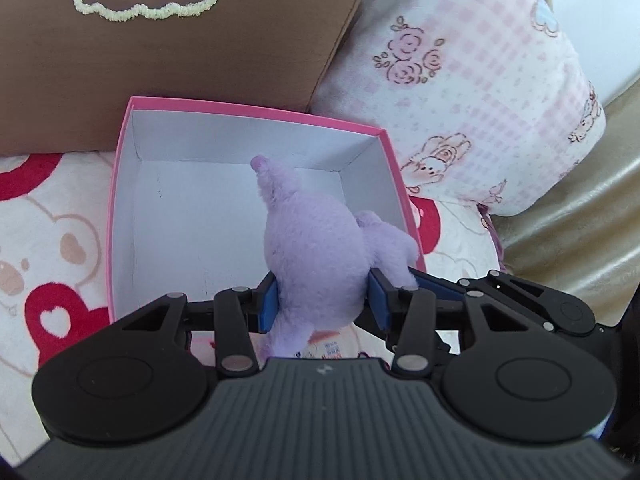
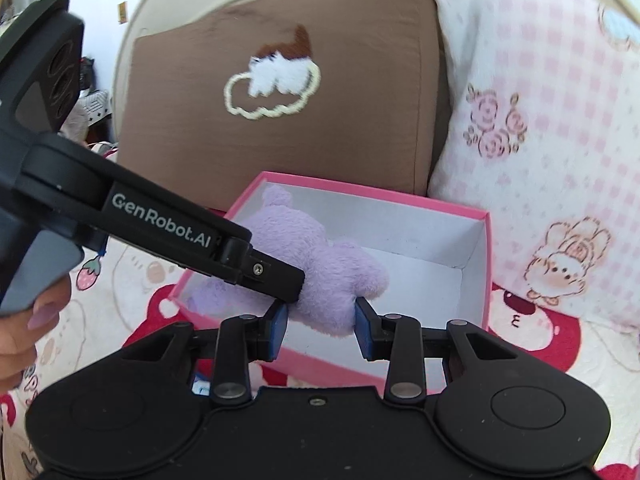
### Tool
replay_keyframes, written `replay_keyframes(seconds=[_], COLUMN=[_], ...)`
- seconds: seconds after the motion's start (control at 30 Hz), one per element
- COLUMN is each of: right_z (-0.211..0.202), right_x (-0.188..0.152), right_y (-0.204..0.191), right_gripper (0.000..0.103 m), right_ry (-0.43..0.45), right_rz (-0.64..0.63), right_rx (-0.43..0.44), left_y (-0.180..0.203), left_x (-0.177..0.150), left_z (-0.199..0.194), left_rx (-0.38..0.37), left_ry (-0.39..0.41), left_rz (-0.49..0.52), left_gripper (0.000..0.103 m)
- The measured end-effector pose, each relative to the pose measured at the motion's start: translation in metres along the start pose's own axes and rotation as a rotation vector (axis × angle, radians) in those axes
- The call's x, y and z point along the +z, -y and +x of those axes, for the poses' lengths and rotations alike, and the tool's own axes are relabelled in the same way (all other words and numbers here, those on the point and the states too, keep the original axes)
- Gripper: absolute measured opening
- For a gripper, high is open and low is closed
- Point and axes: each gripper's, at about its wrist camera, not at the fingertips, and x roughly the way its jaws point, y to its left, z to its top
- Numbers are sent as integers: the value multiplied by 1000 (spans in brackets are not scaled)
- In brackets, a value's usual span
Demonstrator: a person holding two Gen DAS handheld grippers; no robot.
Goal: Organize objects
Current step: 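Lift the purple plush toy with the left gripper and carry it over the pink box, then lower the plush toy into the pink box and open the left gripper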
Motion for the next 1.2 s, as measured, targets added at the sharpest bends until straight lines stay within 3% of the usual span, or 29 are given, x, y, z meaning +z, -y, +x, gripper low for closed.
replay_keyframes(seconds=[0.27, 0.53, 0.63, 0.77, 1.0, 1.2], right_z=[39, 72, 80, 87, 100, 108], right_x=[-21, -31, -25, -23, -28, -28], right_y=[15, 31, 33, 42, 35, 42], right_gripper=[41, 41, 41, 41, 41, 41], right_ry=[-18, -63, -47, -40, -98, -138], right_rz=[31, 25, -2, 23, -31, 10], right_rx=[8, -58, -99, -77, -109, -90], left_y=[-20, -22, -21, -22, -30, -38], left_x=[-2, 4, 13, 23, 19, 12], left_z=[45, 92, 99, 105, 122, 131], left_rx=[-32, -44, -30, -19, -1, 0], left_ry=[-25, -65, -55, -68, -121, -131], left_rz=[-35, -71, -78, -85, -141, -189], left_gripper=[44, 44, 44, 44, 44, 44])
